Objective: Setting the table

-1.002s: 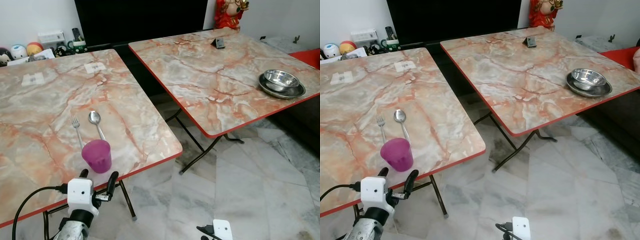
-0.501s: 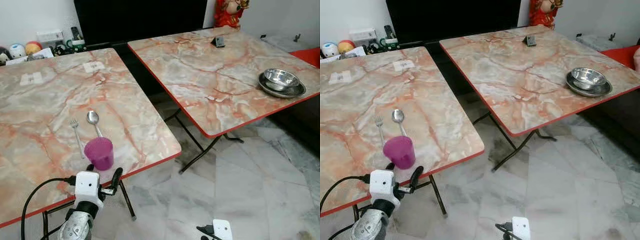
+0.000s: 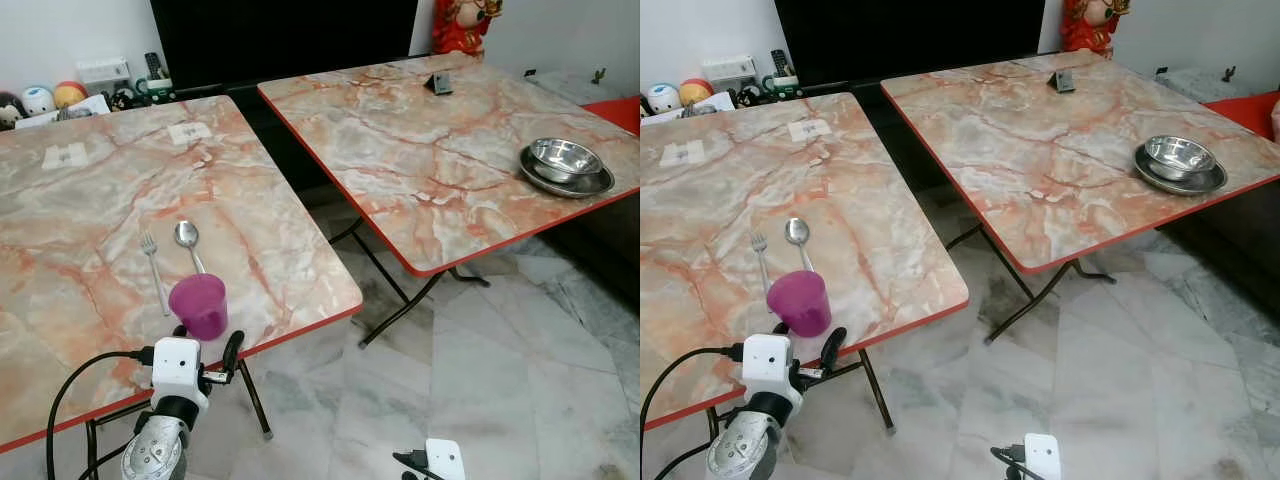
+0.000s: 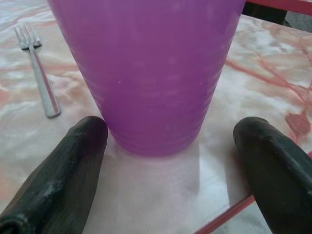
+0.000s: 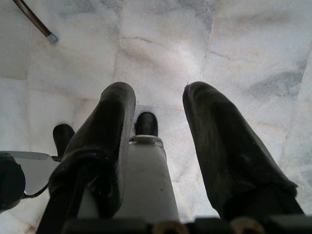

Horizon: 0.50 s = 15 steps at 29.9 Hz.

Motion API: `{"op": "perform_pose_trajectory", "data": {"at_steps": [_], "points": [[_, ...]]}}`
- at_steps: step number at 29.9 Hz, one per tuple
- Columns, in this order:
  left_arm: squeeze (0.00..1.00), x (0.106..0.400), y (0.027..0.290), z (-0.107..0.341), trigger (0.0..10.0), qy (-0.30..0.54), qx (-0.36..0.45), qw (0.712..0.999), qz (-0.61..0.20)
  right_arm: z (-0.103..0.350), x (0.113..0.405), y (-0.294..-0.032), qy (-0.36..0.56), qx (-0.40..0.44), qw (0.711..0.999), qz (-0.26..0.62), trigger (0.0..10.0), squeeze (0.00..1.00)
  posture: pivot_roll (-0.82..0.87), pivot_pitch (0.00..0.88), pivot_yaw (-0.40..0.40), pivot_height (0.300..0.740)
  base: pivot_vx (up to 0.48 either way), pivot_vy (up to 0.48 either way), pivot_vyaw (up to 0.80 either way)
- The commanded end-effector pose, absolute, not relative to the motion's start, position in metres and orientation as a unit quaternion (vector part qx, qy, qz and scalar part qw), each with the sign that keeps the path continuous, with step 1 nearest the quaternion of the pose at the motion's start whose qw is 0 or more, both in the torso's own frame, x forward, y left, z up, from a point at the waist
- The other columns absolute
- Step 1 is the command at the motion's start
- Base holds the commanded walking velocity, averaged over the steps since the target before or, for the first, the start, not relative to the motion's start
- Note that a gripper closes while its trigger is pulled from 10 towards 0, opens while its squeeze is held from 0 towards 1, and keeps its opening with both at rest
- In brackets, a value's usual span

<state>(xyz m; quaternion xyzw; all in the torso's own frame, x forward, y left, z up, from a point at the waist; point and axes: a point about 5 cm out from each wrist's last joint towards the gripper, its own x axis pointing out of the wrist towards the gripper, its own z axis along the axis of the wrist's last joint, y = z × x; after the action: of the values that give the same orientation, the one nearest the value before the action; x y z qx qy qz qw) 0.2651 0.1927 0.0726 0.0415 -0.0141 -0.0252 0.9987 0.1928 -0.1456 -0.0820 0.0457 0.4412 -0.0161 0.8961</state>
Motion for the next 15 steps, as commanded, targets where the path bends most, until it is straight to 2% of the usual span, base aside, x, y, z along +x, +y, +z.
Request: {"op": "perform_pose_trajectory", "data": {"at_steps": [1,15], "points": [[0.00,0.2668,0.1916,0.0706,10.0,-0.010,0.043,0.999,-0.025,-0.0845,0.1881,-0.1456,0.449,0.043,0.892,-0.015,10.0,0.00,0.06,0.098,-0.023,0.740,0.000,0.000,0.00],[0.00,0.2753,0.1891,0.0719,10.0,-0.009,0.029,0.999,-0.011,-0.0846,0.1880,-0.1454,0.451,0.041,0.892,-0.013,10.0,0.00,0.06,0.098,-0.024,0.740,0.000,0.000,0.00]]}}
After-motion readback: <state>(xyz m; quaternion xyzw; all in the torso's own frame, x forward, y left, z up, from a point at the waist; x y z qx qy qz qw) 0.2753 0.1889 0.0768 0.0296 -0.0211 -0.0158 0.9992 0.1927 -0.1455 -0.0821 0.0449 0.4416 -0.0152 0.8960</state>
